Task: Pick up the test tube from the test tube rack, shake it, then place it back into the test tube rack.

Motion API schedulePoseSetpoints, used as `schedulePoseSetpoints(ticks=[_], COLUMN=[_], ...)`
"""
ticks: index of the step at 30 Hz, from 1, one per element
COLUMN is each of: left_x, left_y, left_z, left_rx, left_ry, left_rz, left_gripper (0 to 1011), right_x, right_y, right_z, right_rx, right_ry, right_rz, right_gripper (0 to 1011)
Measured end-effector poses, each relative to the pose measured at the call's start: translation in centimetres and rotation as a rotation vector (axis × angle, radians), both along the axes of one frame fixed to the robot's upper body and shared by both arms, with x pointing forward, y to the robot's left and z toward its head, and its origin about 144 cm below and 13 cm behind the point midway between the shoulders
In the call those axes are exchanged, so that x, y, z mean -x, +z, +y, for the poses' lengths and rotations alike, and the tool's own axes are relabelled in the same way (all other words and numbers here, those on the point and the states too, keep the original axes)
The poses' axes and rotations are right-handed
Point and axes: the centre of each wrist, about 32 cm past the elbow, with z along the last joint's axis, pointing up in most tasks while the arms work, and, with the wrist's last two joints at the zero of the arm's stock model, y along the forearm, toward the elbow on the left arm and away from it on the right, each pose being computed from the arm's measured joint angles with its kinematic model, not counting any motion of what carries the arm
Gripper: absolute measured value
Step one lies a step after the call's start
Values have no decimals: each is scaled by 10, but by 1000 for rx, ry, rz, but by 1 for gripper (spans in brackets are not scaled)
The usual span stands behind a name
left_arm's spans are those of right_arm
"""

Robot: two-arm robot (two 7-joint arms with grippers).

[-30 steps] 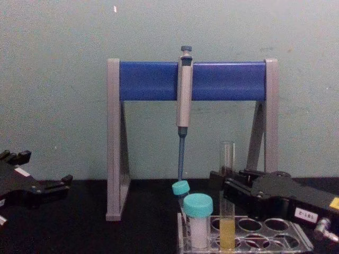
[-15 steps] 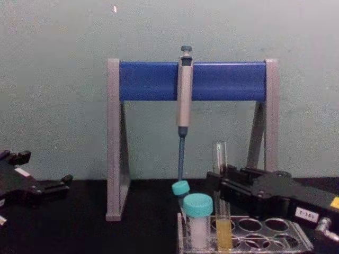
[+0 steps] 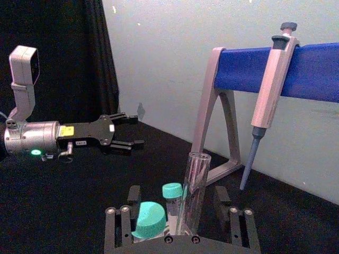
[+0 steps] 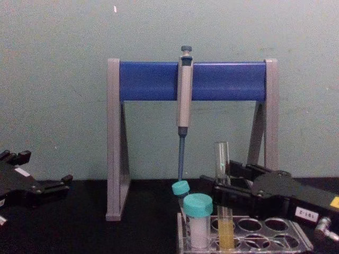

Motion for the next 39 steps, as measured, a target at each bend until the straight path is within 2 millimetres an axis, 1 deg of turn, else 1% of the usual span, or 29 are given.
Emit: schedulePoseSetpoints(ticks=[5, 9, 12, 16, 18, 19, 21, 22, 25, 26, 28, 29, 32, 35, 36, 38, 39], left_x=[0, 0, 0, 0, 0, 0, 0, 0, 0, 0, 0, 0, 0, 0, 0, 0, 0], left_y=[0, 0, 0, 0, 0, 0, 0, 0, 0, 0, 0, 0, 0, 0, 0, 0, 0], left_z=[0, 0, 0, 0, 0, 0, 0, 0, 0, 0, 0, 0, 0, 0, 0, 0, 0], left_rx=[0, 0, 0, 0, 0, 0, 0, 0, 0, 0, 0, 0, 0, 0, 0, 0, 0], left_ry=[0, 0, 0, 0, 0, 0, 0, 0, 0, 0, 0, 0, 0, 0, 0, 0, 0], left_rz=[0, 0, 0, 0, 0, 0, 0, 0, 0, 0, 0, 0, 0, 0, 0, 0, 0], left_gripper=[1001, 1001, 1001, 1001, 1001, 1001, 1001, 1001, 1001, 1001, 1001, 1001, 1001, 1001, 1001, 1001, 1001], right_x=[0, 0, 1, 2, 3, 5, 7, 10, 14, 18, 22, 25, 30, 34, 36, 37, 38], right_y=[0, 0, 5, 16, 25, 33, 40, 46, 53, 56, 58, 59, 57, 51, 45, 38, 31], right_z=[0, 0, 0, -1, -2, -3, -5, -7, -11, -14, -17, -21, -26, -30, -32, -33, -34], right_rx=[0, 0, -6, -17, -26, -36, -44, -47, -44, -36, -26, -11, 13, 39, 57, 77, 96], right_ry=[0, -1, -6, -10, -14, -21, -33, -58, -109, -158, -213, -271, -362, -461, -506, -541, -569], right_rz=[0, 0, -19, -75, -118, -158, -195, -231, -274, -298, -316, -331, -344, -325, -299, -269, -236], right_gripper=[995, 1000, 1000, 1000, 1000, 1000, 1000, 1000, 1000, 1000, 1000, 1000, 1000, 1000, 1000, 1000, 1000])
